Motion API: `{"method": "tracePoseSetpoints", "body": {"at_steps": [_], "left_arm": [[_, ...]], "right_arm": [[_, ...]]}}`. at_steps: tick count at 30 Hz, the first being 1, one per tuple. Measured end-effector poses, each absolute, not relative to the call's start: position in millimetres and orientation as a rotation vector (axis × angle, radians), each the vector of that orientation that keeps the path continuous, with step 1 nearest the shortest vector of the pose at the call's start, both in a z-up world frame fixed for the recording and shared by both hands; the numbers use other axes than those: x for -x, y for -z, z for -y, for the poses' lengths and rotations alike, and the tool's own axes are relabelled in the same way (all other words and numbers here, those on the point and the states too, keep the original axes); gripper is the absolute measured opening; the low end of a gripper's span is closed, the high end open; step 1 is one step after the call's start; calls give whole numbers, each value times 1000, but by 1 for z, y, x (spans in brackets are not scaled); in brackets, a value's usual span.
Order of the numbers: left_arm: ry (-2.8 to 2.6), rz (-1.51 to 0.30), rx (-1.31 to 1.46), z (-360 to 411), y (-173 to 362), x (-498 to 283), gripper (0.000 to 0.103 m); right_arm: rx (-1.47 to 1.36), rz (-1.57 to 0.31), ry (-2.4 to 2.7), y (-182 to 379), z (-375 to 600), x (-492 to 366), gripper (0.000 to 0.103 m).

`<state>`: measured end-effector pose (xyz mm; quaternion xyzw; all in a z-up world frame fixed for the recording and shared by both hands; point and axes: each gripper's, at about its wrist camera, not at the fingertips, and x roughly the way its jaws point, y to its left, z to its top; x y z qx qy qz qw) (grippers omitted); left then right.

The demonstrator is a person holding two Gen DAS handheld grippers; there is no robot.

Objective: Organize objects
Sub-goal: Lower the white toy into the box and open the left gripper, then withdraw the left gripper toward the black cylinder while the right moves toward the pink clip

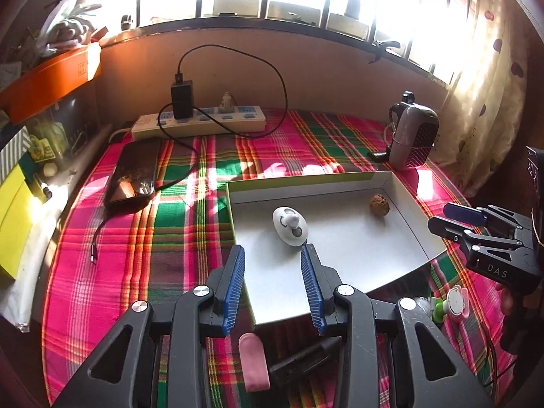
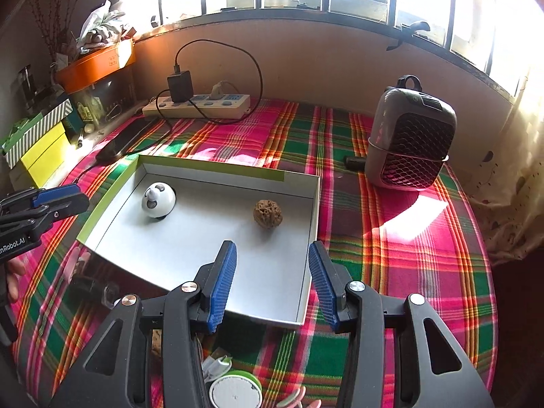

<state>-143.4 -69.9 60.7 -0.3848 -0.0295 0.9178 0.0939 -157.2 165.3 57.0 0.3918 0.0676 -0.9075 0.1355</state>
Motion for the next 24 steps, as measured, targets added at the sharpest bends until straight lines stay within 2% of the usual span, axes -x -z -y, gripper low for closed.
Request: {"method": "tracePoseSetpoints", "body": {"at_steps": [15,24], "left_arm": [[-2736,161,1154,99,-43,94,32],[-2659,90,1109,79,-36,79,32]], "right_arm": [[-1112,-57,2712,-53,-198,94,46],[-1155,-17,2759,-41,-213,67,46]]}}
